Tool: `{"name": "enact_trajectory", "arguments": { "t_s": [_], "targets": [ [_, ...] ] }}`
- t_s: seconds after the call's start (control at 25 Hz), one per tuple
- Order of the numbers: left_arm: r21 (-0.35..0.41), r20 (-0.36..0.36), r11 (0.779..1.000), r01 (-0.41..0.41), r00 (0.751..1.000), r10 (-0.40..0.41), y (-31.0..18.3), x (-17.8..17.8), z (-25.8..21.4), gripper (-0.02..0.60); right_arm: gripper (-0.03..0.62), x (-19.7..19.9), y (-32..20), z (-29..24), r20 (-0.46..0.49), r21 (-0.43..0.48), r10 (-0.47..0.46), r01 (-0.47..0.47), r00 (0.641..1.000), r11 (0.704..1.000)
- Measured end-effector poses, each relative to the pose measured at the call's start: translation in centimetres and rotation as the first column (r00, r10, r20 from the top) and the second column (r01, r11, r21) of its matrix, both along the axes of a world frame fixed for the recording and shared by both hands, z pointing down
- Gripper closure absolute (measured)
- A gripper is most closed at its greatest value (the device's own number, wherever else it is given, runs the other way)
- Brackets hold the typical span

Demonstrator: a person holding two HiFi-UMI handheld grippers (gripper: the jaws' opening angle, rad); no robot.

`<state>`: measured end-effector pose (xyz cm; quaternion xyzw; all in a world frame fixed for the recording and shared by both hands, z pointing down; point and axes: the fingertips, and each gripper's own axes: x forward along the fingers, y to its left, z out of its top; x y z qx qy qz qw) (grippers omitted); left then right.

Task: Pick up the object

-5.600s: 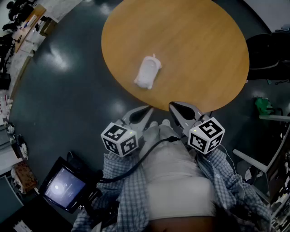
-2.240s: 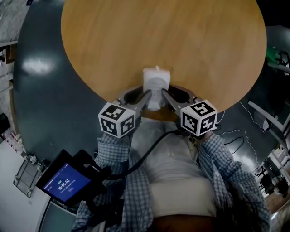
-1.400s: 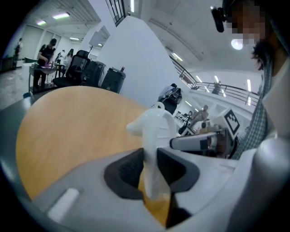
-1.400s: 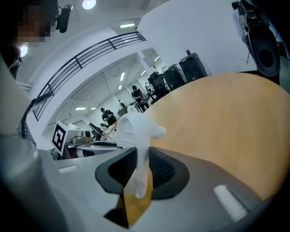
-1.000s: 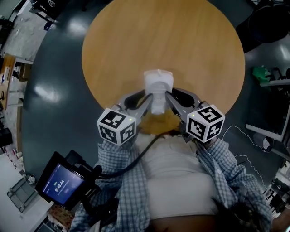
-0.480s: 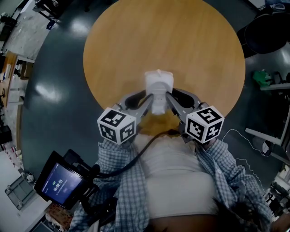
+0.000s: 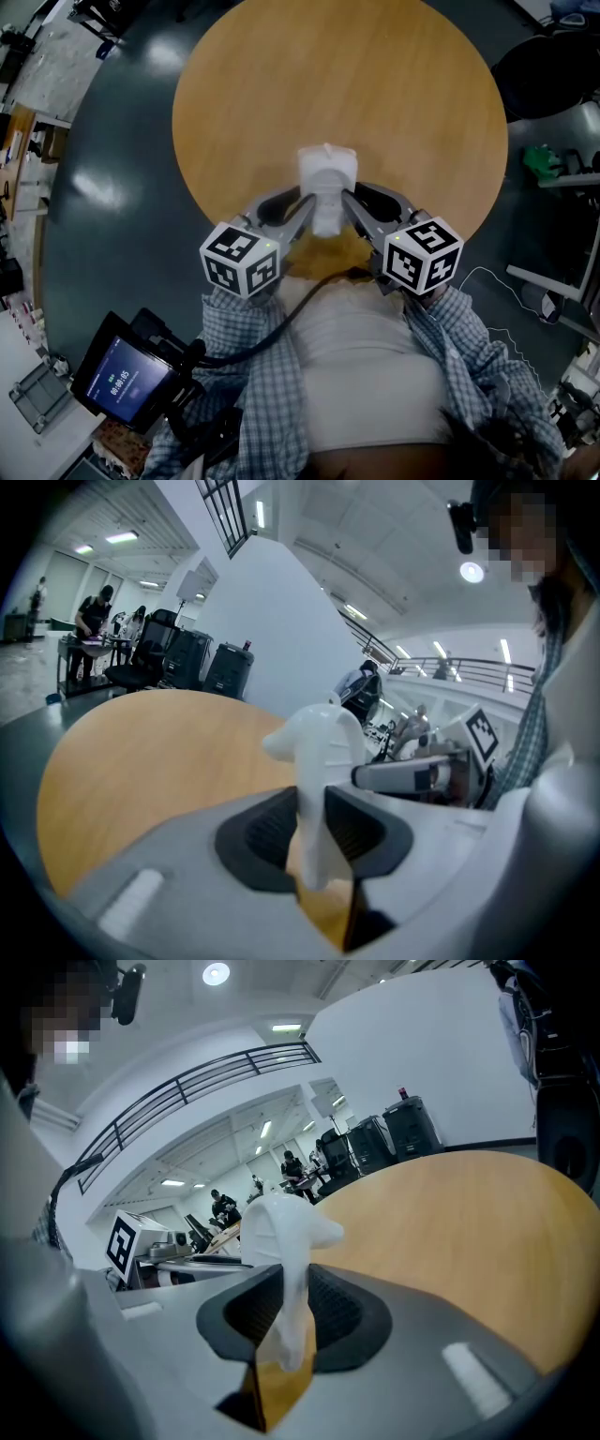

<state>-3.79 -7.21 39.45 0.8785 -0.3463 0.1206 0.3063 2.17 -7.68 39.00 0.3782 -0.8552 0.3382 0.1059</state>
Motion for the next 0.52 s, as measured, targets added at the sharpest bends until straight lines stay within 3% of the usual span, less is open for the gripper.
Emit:
{"name": "enact_trajectory", "arguments": {
  "t_s": [0.52],
  "targets": [
    [-0.008,-0.002,1.0,-0.001,1.0,0.001,0.1,0.07,0.17,0.483,0.507,0.06,0.08,0.18,-0.007,-0.016,-0.004,0.004,1.0,1.0]
  ]
}}
